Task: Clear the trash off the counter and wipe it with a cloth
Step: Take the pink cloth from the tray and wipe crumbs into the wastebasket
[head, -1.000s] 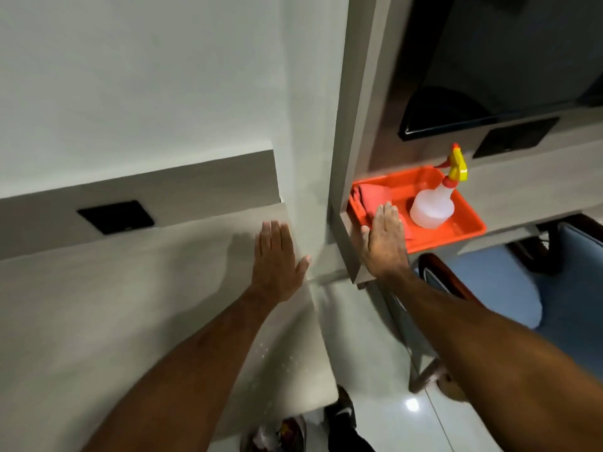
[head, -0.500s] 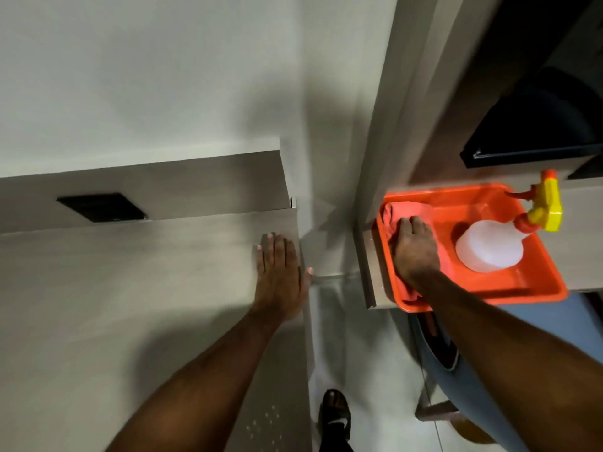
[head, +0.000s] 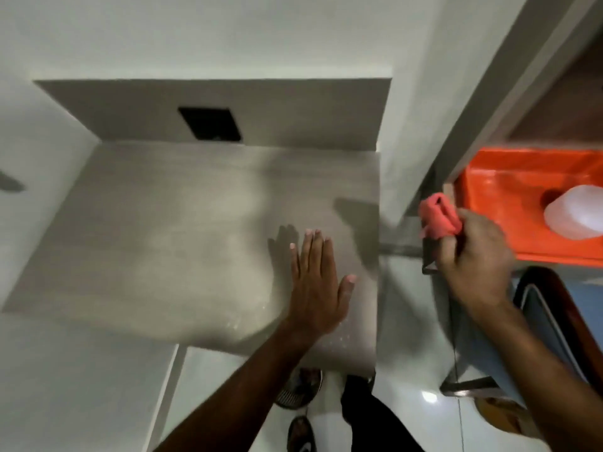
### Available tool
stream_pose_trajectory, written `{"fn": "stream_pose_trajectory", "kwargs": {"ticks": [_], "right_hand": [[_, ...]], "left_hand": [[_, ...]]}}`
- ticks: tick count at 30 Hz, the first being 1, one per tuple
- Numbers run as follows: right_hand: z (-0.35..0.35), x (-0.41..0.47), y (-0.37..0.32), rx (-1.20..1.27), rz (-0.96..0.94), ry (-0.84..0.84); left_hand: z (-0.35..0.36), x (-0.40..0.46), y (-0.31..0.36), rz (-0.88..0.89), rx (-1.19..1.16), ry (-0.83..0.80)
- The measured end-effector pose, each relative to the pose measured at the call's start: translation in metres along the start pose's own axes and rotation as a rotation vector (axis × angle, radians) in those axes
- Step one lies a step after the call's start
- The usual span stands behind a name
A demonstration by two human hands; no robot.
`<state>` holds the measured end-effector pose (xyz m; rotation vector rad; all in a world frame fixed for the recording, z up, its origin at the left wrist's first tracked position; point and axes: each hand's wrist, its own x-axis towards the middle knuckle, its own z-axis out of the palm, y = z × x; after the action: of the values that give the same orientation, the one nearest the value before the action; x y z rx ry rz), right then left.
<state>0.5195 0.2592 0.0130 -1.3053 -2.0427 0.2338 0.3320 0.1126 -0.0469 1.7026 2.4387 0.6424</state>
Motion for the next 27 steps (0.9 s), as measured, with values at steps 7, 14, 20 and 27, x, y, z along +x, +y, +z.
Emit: {"fn": "stream_pose_trajectory", "kwargs": {"ticks": [7,14,20,27], "right_hand": [[0.013,-0.256,-0.140,0.419,-0.065,-0.491],[0.101,-0.405,-0.096,0.297,-0.243,-0.823],[0.212,-0.441,-0.023,0.139,0.249,-1.017],[0.321,-0.467,0.041,0.135,0.464,-0.903]], "left_hand": [[-0.012,-0.224,-0.090,-0.106,0.044,0.181],[0.085,-0.378,-0.161,-0.151,0.051,-0.191],[0.193,-0.399,-0.201,-0.507,-0.001,-0.473],[0.311,-0.378,-0.252,-1.238,-0.414,-0.385]]}}
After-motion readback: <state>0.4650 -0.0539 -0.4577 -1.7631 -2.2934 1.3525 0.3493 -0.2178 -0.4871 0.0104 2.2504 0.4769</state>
